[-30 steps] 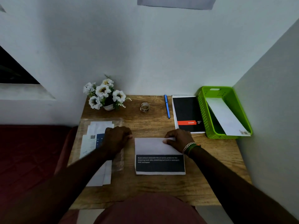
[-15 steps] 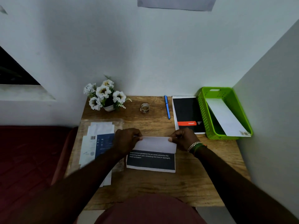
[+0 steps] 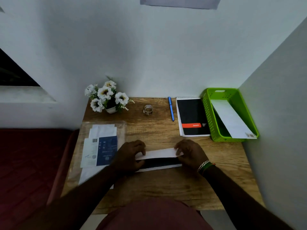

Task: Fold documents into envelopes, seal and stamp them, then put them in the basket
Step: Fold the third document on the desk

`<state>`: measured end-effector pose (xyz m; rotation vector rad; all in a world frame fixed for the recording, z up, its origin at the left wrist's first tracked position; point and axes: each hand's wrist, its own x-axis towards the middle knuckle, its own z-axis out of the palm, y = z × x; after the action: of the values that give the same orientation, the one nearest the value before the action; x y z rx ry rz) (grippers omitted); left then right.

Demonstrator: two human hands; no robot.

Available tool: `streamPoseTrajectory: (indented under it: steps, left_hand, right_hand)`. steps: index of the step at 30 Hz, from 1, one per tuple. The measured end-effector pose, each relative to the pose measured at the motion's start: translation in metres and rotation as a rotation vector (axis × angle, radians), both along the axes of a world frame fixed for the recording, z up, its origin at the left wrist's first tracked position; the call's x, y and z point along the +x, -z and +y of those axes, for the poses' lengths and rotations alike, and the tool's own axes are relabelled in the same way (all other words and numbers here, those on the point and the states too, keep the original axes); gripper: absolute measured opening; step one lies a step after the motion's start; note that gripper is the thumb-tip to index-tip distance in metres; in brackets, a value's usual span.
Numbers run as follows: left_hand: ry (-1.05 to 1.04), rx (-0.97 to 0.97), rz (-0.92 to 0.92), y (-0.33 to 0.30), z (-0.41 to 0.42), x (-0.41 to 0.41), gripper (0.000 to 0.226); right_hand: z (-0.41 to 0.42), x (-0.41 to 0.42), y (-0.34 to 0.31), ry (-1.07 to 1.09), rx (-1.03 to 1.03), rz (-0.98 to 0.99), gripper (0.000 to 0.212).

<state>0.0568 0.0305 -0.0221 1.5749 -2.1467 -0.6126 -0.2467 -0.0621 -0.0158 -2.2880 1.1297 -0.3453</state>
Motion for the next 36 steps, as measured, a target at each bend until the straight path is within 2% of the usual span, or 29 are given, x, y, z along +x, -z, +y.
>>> streamPoseTrajectory:
  steps: [2, 4, 7, 9, 14, 17, 21, 27, 31, 36]
  left_hand:
    - [-0.009, 0.046, -0.049, 0.006, 0.01, -0.003, 0.041]
    - [-0.033, 0.091, -0.137, 0.009, 0.016, -0.009, 0.056]
    - [-0.037, 0.154, -0.252, 0.008, 0.016, -0.018, 0.059]
    - [-0.052, 0.186, -0.271, 0.007, 0.011, -0.022, 0.058]
    - [-0.095, 0.371, -0.341, -0.002, -0.015, -0.032, 0.072]
    - [-0.072, 0.428, -0.356, -0.012, -0.03, -0.04, 0.065]
    - [-0.101, 0.358, -0.313, -0.019, -0.036, -0.048, 0.042]
    - [-0.202, 0.139, -0.132, -0.032, -0.046, -0.06, 0.015]
    - [-0.146, 0.155, -0.158, -0.036, -0.054, -0.046, 0.016]
    - [-0.136, 0.187, -0.167, -0.02, -0.047, -0.003, 0.016]
  right_hand:
    - [0.006, -0.001, 0.004, -0.044, 0.045, 0.164, 0.017]
    - [0.014, -0.001, 0.01, -0.037, 0.088, 0.233, 0.021]
    - [0.022, -0.001, 0.014, -0.029, 0.098, 0.256, 0.028]
    - [0.023, 0.002, 0.012, -0.019, 0.104, 0.251, 0.031]
    - [0.022, 0.025, 0.006, 0.079, 0.027, 0.277, 0.032]
    - [0.019, 0.045, 0.005, 0.075, -0.023, 0.325, 0.04]
    - [0.01, 0.062, -0.002, 0.059, 0.069, 0.32, 0.027]
    - [-0.001, 0.069, -0.019, 0.077, 0.074, 0.099, 0.015]
    - [-0.012, 0.057, -0.027, 0.071, 0.245, 0.041, 0.011]
    - [-0.019, 0.031, -0.021, 0.111, 0.227, 0.056, 0.011]
